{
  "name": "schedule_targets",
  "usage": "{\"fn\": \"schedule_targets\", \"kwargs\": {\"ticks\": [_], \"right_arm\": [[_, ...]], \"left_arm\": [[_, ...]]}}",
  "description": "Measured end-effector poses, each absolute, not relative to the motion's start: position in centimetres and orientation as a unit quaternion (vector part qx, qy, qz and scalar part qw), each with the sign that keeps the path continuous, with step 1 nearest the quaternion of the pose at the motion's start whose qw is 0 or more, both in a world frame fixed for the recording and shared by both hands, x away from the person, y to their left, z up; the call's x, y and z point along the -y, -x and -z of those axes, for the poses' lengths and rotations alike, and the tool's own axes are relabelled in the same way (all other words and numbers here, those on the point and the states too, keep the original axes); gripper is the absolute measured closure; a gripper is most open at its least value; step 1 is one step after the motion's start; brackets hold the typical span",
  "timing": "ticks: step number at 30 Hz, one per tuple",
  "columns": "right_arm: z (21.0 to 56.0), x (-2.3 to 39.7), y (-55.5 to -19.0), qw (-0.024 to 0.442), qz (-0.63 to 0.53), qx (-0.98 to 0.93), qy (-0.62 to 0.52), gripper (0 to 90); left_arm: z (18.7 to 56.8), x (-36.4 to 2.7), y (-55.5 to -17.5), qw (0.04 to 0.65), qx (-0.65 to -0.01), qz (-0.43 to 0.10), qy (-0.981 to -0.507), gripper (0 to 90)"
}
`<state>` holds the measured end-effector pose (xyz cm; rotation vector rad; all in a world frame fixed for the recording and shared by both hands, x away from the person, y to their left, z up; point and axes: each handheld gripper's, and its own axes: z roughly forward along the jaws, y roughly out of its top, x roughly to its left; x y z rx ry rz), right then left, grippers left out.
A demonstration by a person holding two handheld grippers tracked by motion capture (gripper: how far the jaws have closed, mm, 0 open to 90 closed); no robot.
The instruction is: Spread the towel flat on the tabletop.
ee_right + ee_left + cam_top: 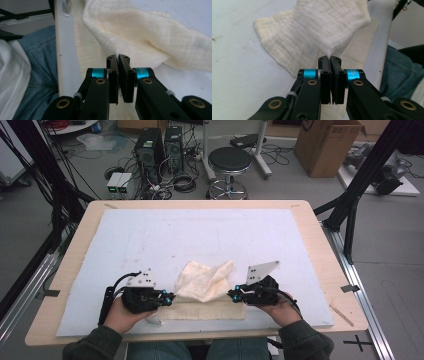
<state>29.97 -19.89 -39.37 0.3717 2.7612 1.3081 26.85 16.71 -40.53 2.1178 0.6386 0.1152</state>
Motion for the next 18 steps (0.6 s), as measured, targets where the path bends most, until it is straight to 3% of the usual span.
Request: {"fn": "schedule_targets", "kwargs": {"ticks": [2,7,14,18], "right_arm": [[39.4,20.2,-29.3,0.024,-0.427,-0.896,-0.119,86.3],[40.2,20.8,-28.5,0.003,-0.431,-0.894,-0.122,73.1],[38.6,21.7,-29.8,0.026,-0.463,-0.875,-0.138,68.5],[38.6,21.9,-31.6,0.048,-0.47,-0.867,-0.16,68.1]], "left_arm": [[40.8,-16.8,-26.7,0.448,-0.253,-0.035,-0.857,85.1],[40.0,-16.7,-28.0,0.471,-0.266,-0.03,-0.84,60.2],[38.7,-14.9,-32.4,0.478,-0.297,-0.067,-0.824,57.2],[39.9,-13.0,-35.1,0.446,-0.324,-0.094,-0.829,57.6]]}}
